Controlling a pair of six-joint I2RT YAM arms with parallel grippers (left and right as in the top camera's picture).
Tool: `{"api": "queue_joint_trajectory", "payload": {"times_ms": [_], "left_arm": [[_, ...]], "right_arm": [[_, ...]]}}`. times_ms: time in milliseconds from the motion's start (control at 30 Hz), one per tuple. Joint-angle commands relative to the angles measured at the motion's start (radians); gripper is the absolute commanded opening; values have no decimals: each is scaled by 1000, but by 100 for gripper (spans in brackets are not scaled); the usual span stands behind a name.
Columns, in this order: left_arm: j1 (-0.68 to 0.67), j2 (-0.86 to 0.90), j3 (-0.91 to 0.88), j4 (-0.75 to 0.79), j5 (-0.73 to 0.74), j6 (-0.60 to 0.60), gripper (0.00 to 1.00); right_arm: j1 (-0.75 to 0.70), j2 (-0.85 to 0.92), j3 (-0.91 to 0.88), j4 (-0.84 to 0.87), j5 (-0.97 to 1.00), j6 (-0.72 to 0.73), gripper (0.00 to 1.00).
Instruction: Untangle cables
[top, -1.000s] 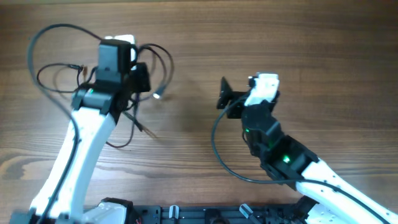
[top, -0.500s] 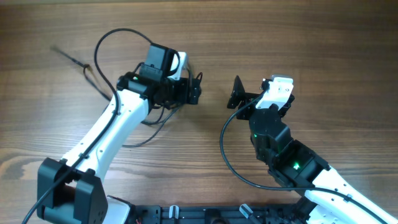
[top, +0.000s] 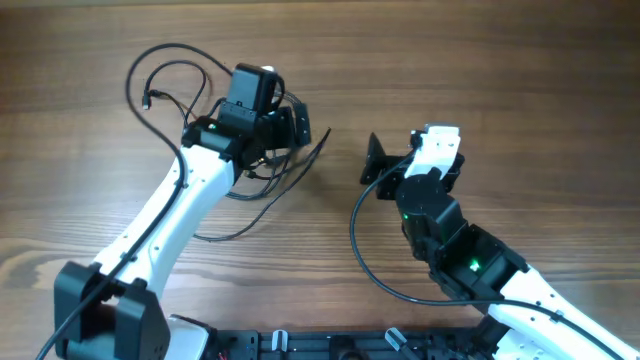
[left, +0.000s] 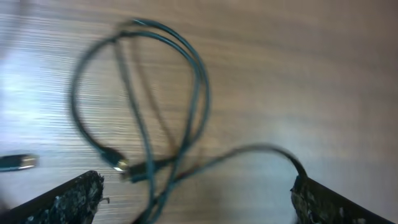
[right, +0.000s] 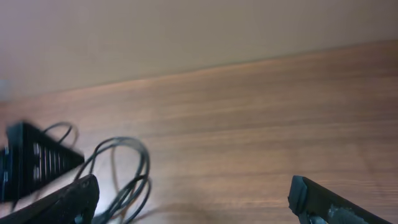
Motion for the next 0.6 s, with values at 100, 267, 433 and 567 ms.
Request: {"api": "queue_joint_trajectory", "payload": {"times_ms": [100, 267, 433, 567], "left_arm": [[81, -50, 14, -34, -126, -216, 100], [145, -50, 14, -80, -126, -235, 100], [188, -50, 14, -135, -126, -234, 100], [198, -50, 14, -161, -131, -231, 100]], "right_arm": [[0, 98, -3, 87, -311, -119, 100], [0, 196, -3, 191, -385, -124, 100], [0, 303, -3, 266, -435, -84, 100], [0, 365, -3, 333, -517, -85, 100]]}}
